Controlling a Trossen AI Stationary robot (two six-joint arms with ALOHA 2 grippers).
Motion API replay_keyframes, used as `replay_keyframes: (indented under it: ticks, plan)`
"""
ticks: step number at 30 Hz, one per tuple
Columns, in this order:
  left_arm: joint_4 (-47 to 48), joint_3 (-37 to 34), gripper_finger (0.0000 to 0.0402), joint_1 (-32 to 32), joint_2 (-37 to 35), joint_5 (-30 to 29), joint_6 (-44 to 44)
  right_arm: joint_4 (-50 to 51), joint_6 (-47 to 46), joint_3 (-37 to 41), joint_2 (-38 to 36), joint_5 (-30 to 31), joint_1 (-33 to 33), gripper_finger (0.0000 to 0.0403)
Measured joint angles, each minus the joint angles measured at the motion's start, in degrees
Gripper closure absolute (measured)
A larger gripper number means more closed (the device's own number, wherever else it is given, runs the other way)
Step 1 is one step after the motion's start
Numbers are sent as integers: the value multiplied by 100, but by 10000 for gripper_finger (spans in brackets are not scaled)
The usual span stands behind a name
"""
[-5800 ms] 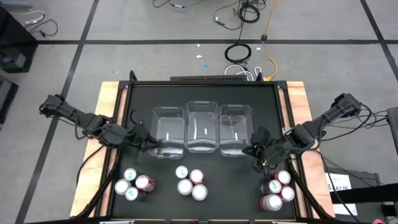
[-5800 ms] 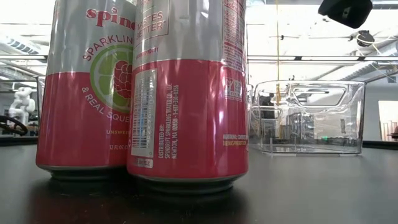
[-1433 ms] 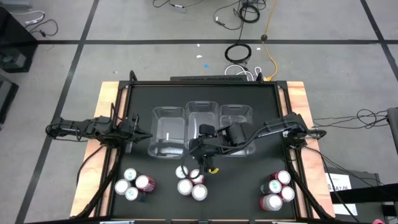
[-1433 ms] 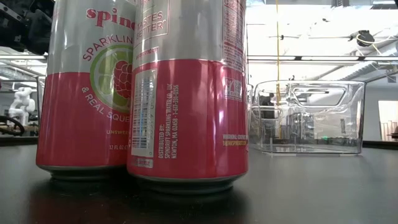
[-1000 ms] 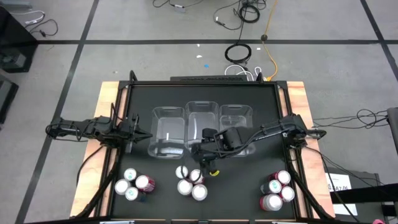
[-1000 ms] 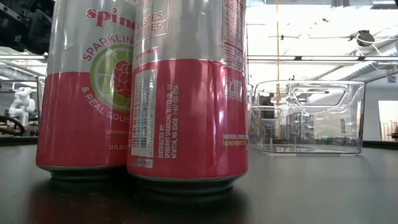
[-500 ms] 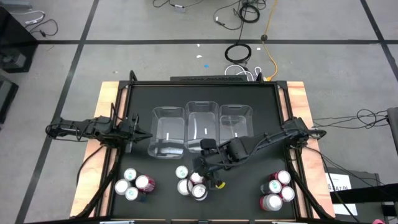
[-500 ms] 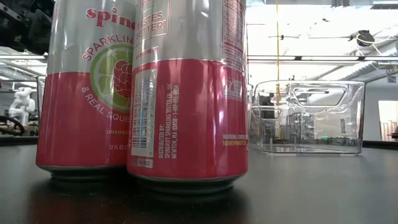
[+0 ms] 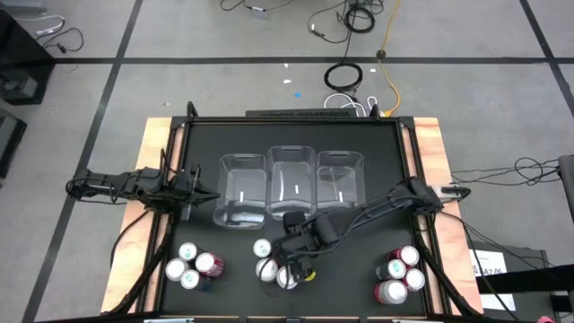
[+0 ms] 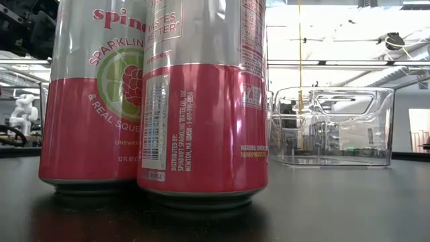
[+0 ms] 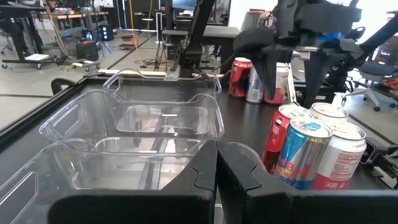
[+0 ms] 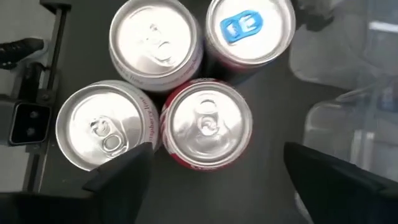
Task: Sort soda cans
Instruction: Put the bottom center red soda can into the right transparent bin
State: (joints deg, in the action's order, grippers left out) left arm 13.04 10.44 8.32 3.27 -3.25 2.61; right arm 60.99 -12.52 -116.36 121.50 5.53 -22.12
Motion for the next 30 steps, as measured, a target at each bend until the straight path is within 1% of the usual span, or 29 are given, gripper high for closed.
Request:
replay_keyframes:
  ticks: [5,10,17,21,30]
  plan:
    - [-4,0,391,0,-2,0,0,-136,0,0,27,10,26,26]
    - [-4,0,391,0,-2,0,0,-239,159,0,27,27,62,26]
    - [-5,0,391,1,-2,0,0,-774,92,-4,122,19,92,26]
    - [-6,0,391,2,-2,0,0,-605,-104,-3,253,-155,127,26]
    - [-7,0,391,0,7,0,0,-363,-666,-2,418,-173,268,26]
